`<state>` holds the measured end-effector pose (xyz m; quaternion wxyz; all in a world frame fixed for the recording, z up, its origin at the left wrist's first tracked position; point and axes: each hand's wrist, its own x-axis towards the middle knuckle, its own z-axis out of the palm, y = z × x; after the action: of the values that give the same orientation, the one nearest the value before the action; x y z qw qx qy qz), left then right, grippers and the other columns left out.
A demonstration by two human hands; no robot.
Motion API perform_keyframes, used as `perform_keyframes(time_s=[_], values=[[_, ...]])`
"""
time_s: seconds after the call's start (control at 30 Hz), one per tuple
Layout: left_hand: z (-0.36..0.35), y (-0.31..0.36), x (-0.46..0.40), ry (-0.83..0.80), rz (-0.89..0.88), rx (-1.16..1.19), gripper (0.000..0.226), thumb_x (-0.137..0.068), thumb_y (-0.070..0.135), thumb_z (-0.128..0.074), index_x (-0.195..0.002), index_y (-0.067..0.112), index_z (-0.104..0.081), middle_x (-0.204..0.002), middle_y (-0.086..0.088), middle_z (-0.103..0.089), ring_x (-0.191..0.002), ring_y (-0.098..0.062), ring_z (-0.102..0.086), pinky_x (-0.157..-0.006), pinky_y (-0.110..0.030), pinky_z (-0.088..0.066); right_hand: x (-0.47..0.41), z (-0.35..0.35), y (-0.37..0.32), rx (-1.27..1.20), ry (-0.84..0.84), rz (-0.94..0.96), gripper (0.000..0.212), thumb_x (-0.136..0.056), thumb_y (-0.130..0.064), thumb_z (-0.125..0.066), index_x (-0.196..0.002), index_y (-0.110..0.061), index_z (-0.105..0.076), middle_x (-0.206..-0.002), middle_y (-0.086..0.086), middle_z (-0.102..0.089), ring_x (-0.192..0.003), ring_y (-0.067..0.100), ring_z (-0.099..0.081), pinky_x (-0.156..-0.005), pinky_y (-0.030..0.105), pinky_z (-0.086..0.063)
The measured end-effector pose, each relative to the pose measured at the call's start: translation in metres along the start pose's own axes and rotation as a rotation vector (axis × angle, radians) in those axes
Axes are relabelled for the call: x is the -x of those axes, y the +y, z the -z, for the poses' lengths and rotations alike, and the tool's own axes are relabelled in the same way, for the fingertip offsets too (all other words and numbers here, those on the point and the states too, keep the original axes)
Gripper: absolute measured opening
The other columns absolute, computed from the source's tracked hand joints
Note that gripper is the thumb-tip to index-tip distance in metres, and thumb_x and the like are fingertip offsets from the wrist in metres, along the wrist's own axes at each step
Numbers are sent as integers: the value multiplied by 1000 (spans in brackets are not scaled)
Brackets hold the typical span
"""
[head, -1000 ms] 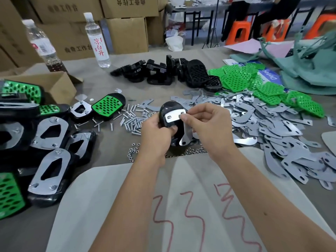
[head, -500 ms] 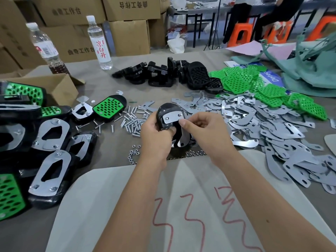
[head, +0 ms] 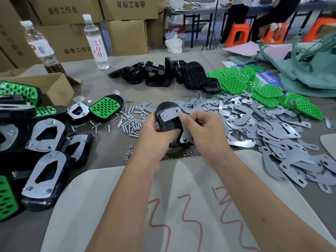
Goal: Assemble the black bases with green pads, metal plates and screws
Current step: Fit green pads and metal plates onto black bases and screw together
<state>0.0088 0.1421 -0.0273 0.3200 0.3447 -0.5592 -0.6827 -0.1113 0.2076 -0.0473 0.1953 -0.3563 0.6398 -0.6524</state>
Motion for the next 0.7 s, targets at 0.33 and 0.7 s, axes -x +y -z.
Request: perform_keyframes(time_s=[0.33, 0.7], values=[[6, 3, 3, -124, 15, -62, 39, -91, 2, -76, -121, 23, -62, -106, -14, -77, -85, -40, -77, -62, -44, -64, 2, 2, -3, -82, 17, 22, 39, -93, -34, -76, -60, -16, -65, -60, 25, -64, -52, 30, -55, -53, 30, -47], [6, -4, -1, -171, -32, -124, 43, -93, 7, -75, -120, 37, -58, -101, -9, -78, -80, -33, -77, -66, -42, -64, 4, 2, -3, -121, 78, 3, 46, -94, -28, -76, -65, 3, -58, -55, 25, -59, -51, 33, -49, -57, 39, -44]])
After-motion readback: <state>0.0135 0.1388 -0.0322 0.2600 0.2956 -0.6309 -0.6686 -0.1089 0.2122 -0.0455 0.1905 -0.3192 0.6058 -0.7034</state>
